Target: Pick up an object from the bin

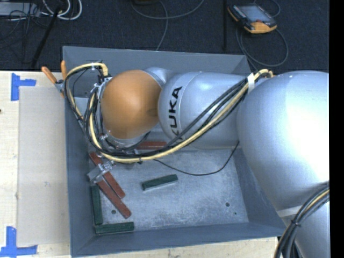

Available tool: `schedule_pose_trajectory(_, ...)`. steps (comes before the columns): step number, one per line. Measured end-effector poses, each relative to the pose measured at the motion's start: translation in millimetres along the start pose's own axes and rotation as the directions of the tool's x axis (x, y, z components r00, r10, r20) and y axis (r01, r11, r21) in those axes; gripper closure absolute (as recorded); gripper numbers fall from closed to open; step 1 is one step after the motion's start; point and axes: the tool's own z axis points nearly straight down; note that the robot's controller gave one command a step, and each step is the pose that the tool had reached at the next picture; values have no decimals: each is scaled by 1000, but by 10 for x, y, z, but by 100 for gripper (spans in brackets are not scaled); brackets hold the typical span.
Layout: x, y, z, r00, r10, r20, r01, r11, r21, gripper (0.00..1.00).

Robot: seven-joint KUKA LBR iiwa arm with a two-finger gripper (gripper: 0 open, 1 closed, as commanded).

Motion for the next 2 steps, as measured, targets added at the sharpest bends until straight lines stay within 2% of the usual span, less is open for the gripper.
schedule_pose_trajectory(1,-1,-40,3,988,-153,1,153,988,-1,0)
schedule_pose_trajectory(2,4,-37,8,989,-149,2,149,989,-3,100)
